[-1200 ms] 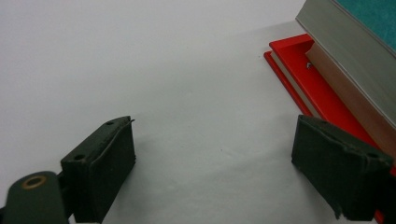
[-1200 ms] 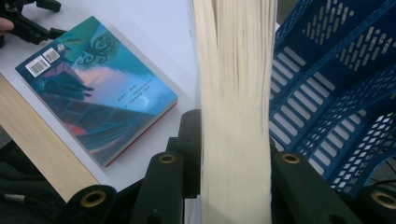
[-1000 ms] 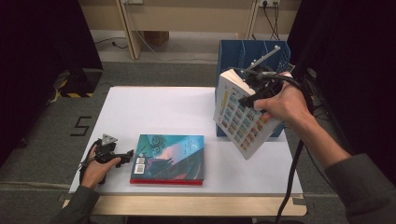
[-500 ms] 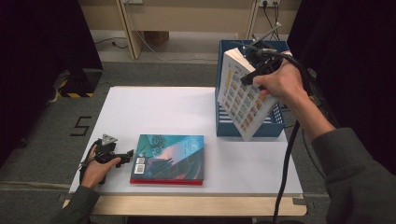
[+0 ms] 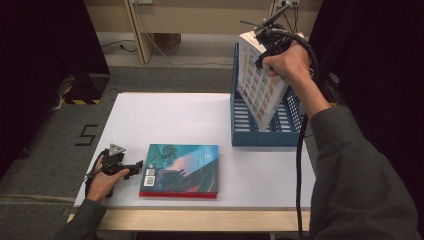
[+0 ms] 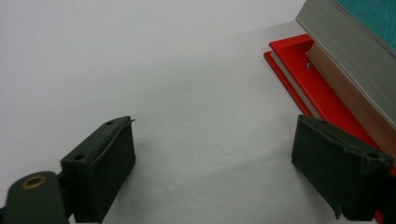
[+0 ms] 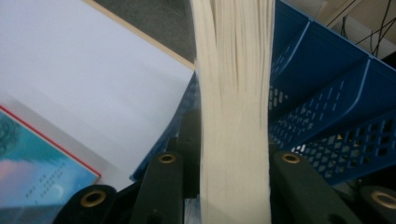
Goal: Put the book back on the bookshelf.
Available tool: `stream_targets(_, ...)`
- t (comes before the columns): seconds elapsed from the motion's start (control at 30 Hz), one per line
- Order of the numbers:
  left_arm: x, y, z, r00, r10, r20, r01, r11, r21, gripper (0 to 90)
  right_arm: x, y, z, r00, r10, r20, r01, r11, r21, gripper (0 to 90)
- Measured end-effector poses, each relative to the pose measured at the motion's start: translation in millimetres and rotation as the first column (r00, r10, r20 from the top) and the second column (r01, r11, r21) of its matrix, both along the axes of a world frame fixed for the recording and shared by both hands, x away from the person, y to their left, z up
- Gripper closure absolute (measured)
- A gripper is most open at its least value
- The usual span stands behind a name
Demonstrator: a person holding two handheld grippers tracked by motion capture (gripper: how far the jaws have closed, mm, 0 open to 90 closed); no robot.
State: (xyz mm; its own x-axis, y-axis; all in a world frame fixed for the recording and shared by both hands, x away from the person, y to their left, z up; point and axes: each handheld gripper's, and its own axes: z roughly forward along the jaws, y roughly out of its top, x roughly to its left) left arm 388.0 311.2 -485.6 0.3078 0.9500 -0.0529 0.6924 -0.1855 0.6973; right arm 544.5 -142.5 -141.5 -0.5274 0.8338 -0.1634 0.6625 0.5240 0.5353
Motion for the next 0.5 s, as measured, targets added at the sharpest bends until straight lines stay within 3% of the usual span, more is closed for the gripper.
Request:
stream_targets(0.3,0.0,-0.1,0.0,1.0000,0.000,0.000,0.000,1.0000,0.000,12.1,27.8,2.0,-20.5,0.9994,-0.028,-0.017,0.029,0.9985,0.047,73.8)
stream_targets(0.5,0.0,-0.2,-0.1,1.0000,0.001,0.001,-0.001,1.0000,0.000,12.1,37.9,0.3,-21.2,0.9988,-0.045,-0.020,0.047,0.9964,0.070,73.8)
